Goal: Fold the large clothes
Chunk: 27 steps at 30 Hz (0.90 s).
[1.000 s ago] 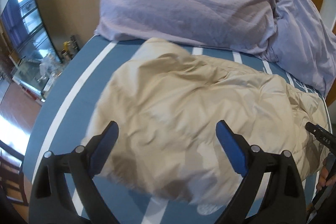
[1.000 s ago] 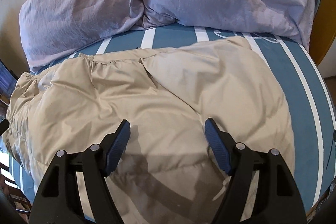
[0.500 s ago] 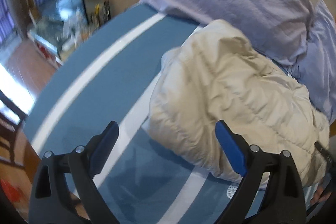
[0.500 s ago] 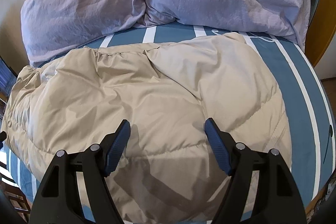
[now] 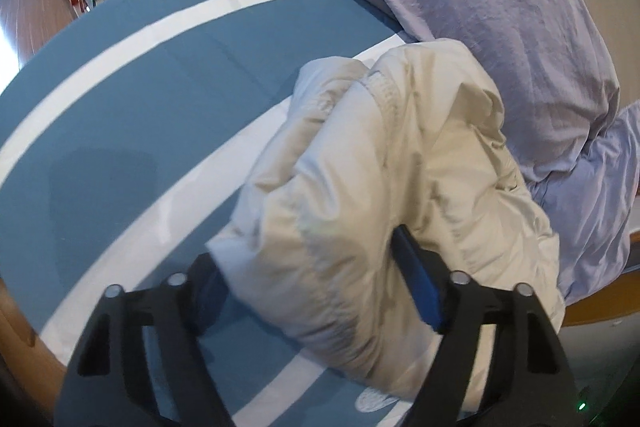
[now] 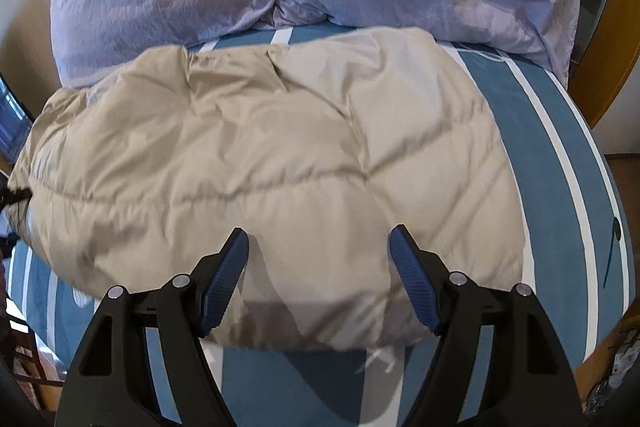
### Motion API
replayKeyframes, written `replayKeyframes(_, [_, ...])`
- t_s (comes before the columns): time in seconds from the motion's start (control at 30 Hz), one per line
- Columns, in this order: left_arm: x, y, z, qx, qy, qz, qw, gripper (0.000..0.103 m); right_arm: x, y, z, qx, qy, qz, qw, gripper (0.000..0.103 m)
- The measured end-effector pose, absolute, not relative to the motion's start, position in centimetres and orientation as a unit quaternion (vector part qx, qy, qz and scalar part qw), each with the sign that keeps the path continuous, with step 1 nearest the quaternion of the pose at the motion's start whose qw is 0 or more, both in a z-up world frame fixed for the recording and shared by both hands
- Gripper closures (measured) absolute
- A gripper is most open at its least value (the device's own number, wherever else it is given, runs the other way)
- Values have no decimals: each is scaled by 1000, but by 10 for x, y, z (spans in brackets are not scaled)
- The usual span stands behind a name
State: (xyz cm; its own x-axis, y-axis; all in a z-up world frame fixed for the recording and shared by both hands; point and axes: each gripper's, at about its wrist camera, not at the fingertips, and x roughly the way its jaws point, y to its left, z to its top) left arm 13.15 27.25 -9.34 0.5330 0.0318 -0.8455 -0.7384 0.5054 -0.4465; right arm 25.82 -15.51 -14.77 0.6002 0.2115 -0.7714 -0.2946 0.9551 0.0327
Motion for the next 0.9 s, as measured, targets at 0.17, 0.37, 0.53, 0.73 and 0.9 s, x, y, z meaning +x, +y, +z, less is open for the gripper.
replayKeyframes(0.17, [140,268,-88,-432,401,252,768,60,251,-155,-153,-63,427,136,892,28])
replayKeyframes(0.37, [141,262,-70,-420,389,244,783,75,241,-163,-153,-67,420,125,896,30])
replayKeyframes(0.53, [144,246,-38,-398,362,222,813,79,243,-162,-167,-88,428,129,890,30])
replayKeyframes(0.73, [161,208,20,-367,319,167,858,79,247,-161,-176,-94,430,131,888,28])
replayKeyframes(0.9, [179,155,63,-327,299,106,890,79,251,-163,-177,-90,433,138,886,28])
